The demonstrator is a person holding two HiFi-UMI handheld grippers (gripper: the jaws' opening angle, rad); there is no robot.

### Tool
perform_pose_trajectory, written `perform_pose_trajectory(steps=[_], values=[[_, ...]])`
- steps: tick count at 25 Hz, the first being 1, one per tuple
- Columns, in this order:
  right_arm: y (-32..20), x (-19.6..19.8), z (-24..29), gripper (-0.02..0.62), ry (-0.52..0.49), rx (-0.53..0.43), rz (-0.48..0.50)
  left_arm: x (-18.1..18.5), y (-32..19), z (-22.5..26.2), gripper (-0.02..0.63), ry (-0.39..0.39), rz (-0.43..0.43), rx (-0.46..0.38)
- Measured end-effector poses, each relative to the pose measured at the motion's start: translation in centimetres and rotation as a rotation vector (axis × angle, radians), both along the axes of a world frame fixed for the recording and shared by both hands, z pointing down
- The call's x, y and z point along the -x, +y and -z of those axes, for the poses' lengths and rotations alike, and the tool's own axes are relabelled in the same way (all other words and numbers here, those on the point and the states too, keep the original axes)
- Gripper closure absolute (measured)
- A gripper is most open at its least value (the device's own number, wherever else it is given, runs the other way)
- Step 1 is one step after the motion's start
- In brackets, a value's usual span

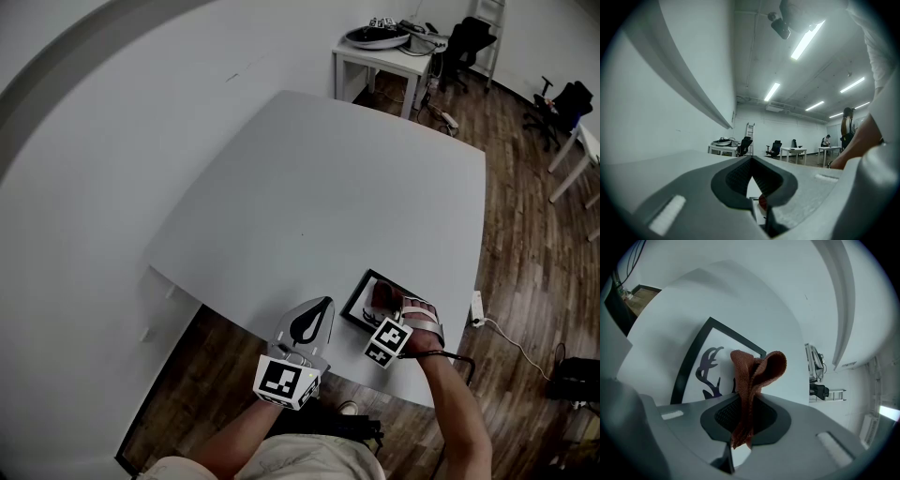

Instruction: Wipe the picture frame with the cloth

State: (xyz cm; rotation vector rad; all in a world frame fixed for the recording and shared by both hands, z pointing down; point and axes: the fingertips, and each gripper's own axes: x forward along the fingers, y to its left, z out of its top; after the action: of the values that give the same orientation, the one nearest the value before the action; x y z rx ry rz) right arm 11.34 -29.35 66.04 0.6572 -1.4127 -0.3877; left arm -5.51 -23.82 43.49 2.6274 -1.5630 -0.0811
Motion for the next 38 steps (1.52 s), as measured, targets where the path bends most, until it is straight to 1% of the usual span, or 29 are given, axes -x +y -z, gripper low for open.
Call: perform_pose_trajectory(steps=[8, 12, 19, 23, 31, 34, 38], values=[[3.1, 1.7, 0.1, 0.535, -0.003, 0.059, 0.056, -0.8, 0.0, 0.0, 0.604, 0.007, -0.009, -0.001], [4.7, 2.5, 0.1, 0.535, -0.023, 0.103, 0.051, -0.8, 0.1, -0.4, 0.604, 0.012, -0.007, 0.016], [7.3, 3.4, 0.5, 0.535, -0.039, 0.181, 0.048, -1.3, 0.3, -0.5, 0.604, 0.014, -0.021, 0.005], [8.3, 4.1, 0.6, 0.535, -0.046, 0.205, 0.052, -1.4, 0.2, -0.5, 0.606, 0.013, -0.028, 0.004], [8.1, 4.0, 0.8, 0.535, -0.057, 0.182, 0.044, -1.4, 0.5, -0.2, 0.605, 0.013, -0.030, 0.005], [7.3, 3.5, 2.0, 0.535, -0.082, 0.151, 0.030, -1.3, 0.4, -0.1, 0.604, 0.012, -0.032, -0.006], [5.3, 1.6, 3.9, 0.535, -0.096, 0.093, -0.009, -1.4, 0.5, 0.2, 0.606, 0.014, -0.033, -0.012]])
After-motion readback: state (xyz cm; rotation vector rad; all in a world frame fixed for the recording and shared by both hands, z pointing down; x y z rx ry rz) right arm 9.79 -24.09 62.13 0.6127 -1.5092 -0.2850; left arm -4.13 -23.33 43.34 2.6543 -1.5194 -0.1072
